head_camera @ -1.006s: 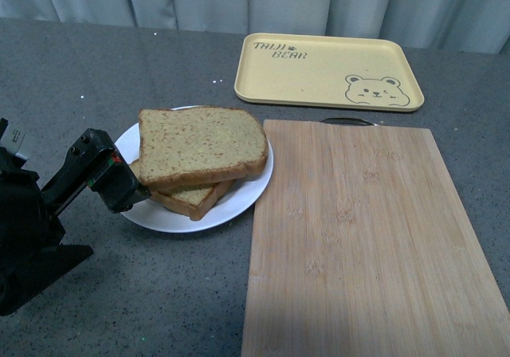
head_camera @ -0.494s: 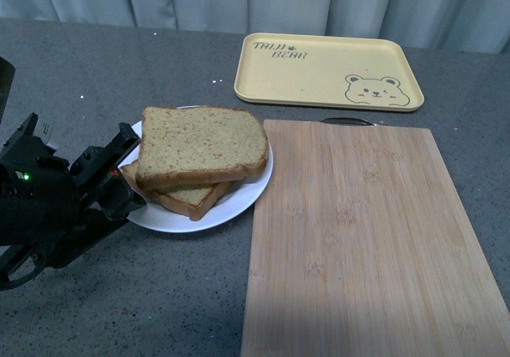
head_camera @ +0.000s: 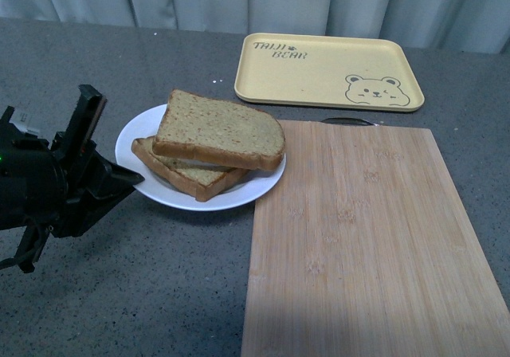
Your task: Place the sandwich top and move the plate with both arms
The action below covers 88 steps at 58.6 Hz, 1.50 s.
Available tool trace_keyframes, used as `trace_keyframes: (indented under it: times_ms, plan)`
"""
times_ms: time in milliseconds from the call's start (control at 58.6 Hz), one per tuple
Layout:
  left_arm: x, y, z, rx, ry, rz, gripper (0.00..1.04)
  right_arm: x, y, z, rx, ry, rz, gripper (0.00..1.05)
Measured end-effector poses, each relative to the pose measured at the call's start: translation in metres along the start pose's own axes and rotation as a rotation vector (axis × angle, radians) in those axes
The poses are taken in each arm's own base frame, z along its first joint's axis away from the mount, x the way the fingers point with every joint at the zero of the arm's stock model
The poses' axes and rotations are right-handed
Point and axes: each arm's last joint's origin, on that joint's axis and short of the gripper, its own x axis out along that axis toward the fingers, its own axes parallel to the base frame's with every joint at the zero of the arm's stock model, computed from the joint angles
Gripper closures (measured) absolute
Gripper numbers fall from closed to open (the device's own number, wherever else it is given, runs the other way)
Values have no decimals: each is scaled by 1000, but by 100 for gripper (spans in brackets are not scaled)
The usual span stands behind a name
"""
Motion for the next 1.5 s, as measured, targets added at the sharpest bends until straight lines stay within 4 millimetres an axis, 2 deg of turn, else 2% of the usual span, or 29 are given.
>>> trace_keyframes:
  times_ms: [256,409,512,631,767,836,1040,1313,1501]
  plan:
    - [-14,-10,8,-102,-99,-223,101,0,0,0,0,0,0,9]
    - [-5,-36,8,-134,-127,-304,101,0,0,0,0,0,0,9]
    - [13,-59,6,-137,-113,-319,101,0,0,0,0,0,0,9]
    - [44,-82,2,-152,-89,-333,101,0,0,0,0,0,0,9]
    - [77,-98,-1,-166,-87,-316,101,0,0,0,0,1,0,9]
    - [100,-108,-2,-169,-89,-301,101,0,0,0,0,0,0,9]
    - [142,-129,-2,-179,-86,-293,101,0,0,0,0,0,0,9]
    - [178,-147,-6,-180,-85,-279,101,0,0,0,0,0,0,9]
    - [191,-145,-12,-181,-63,-229,101,0,0,0,0,0,0,9]
